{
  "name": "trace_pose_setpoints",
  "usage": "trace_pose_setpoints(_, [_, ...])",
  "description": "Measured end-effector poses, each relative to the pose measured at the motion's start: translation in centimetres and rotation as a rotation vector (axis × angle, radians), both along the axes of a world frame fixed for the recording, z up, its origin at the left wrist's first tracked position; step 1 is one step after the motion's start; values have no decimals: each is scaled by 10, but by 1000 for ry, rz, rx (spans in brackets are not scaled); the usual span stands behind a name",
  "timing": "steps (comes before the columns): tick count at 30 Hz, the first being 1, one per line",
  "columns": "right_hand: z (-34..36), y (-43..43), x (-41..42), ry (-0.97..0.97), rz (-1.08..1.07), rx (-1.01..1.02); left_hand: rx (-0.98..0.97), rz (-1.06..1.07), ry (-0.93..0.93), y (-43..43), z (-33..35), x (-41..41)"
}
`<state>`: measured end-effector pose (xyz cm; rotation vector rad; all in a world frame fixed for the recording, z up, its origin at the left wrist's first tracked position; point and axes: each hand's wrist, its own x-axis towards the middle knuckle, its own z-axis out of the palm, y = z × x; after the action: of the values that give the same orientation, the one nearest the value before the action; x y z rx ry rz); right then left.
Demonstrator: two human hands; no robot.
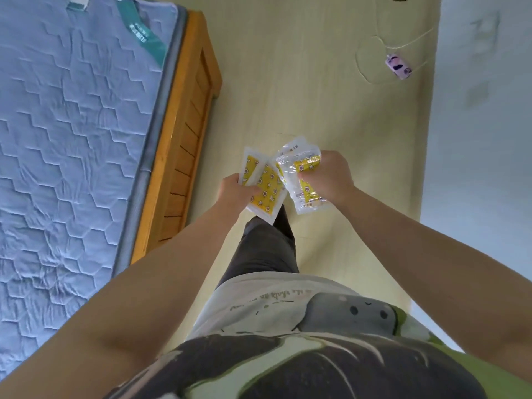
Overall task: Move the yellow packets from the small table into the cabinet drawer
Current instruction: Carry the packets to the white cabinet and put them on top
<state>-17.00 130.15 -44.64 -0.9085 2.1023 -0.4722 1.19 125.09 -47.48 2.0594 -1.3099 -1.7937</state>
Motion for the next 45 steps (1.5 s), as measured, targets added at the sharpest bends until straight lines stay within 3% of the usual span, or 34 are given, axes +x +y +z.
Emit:
trace_pose_setpoints(6, [-4,-152,-30,-1,42,41,25,38,-43,-140,4,-28])
trace_pose_setpoints(12, [0,-303,-47,12,183,60,41,231,-9,-264,2,-42])
trace_pose_setpoints(19, [-5,-518,-54,14,489,-38,29,623,38,-424,-16,-55])
trace_pose_setpoints(25, [10,-693,-49,60,753,30,86,1038,136,-548,-15,-77])
trace_pose_setpoints(35, [17,-918,41,118,1096,5,37,1435,185,-735,-22,-38])
trace_pose_setpoints(45, [40,-1139,125,86,1151,-45,-7,1487,220,-953,17,30])
